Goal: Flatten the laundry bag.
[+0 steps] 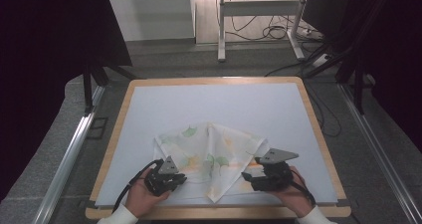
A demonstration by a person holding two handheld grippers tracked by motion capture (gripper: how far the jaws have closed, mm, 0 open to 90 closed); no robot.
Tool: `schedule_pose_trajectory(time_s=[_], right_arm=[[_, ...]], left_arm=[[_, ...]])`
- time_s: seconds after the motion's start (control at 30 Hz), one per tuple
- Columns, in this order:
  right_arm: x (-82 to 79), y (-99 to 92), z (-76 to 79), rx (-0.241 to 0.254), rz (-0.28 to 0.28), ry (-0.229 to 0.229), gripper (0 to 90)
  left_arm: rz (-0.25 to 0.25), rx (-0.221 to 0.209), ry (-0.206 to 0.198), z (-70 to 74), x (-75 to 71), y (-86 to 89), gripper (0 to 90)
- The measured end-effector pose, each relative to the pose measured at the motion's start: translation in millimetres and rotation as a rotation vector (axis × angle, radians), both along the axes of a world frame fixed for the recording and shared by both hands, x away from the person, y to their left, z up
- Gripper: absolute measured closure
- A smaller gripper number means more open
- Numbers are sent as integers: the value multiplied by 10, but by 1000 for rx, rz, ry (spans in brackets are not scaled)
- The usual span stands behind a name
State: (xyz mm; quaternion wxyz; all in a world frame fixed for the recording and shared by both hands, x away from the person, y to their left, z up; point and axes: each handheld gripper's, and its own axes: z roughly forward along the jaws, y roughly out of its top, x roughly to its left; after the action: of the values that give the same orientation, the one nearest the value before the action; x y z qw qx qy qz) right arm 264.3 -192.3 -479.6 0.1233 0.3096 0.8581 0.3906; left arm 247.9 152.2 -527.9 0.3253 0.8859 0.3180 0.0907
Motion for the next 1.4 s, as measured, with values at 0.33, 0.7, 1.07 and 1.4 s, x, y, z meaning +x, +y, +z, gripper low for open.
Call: schedule_pose_trajectory(time_s=[0.33,0.7,1.07,1.4], right_arm=[[-218,674,-221,-28,164,26,286],[-331,933,-305,-44,153,27,223],[-305,1078,-405,-116,82,-32,401],[-242,876,-355,-140,63,-71,868]], left_arm=[[-5,2,5,2,7,11,840],[-2,-1,9,1,15,9,842],[-1,-9,13,-2,19,13,843],[0,-10,12,1,12,28,844]])
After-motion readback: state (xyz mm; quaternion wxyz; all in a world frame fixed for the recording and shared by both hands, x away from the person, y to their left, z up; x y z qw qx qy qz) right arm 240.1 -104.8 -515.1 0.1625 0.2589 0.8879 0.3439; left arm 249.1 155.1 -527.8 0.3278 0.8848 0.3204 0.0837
